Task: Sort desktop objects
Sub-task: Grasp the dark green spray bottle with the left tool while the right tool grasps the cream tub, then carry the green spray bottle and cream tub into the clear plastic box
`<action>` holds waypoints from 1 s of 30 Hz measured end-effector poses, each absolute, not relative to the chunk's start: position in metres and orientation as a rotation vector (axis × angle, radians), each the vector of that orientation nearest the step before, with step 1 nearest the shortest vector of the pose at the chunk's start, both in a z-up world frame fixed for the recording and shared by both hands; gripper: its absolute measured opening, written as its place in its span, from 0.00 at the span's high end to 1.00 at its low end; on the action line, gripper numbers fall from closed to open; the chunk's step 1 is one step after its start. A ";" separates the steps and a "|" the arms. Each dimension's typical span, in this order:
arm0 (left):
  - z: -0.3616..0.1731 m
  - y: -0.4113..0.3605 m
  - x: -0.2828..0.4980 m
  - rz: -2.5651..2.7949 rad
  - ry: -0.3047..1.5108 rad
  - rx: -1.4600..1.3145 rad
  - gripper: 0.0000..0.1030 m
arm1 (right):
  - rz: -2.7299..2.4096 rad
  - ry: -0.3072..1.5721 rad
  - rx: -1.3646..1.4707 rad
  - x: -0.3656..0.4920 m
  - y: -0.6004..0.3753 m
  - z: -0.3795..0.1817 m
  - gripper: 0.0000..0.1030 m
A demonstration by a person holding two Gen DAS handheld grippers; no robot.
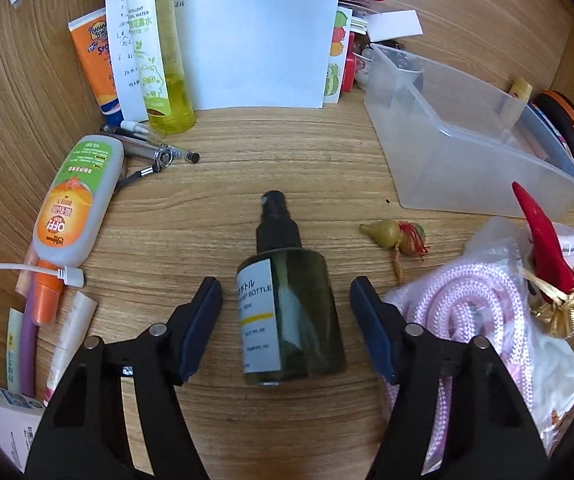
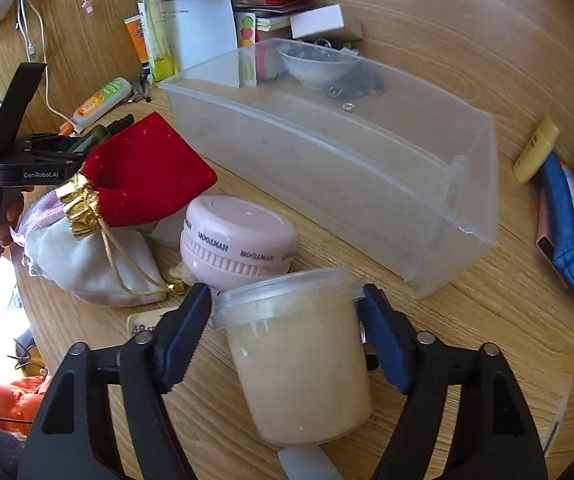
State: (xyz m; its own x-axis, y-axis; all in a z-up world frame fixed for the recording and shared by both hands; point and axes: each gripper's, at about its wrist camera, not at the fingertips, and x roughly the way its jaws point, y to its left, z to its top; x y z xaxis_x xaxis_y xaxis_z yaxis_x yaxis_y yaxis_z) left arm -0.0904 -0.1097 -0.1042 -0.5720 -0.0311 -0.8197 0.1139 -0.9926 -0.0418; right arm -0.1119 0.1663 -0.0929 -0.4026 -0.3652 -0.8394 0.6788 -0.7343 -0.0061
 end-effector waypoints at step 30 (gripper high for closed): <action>-0.064 -0.100 -0.069 -2.838 0.158 1.205 0.60 | -2.201 0.266 1.036 -0.095 0.216 -0.067 0.37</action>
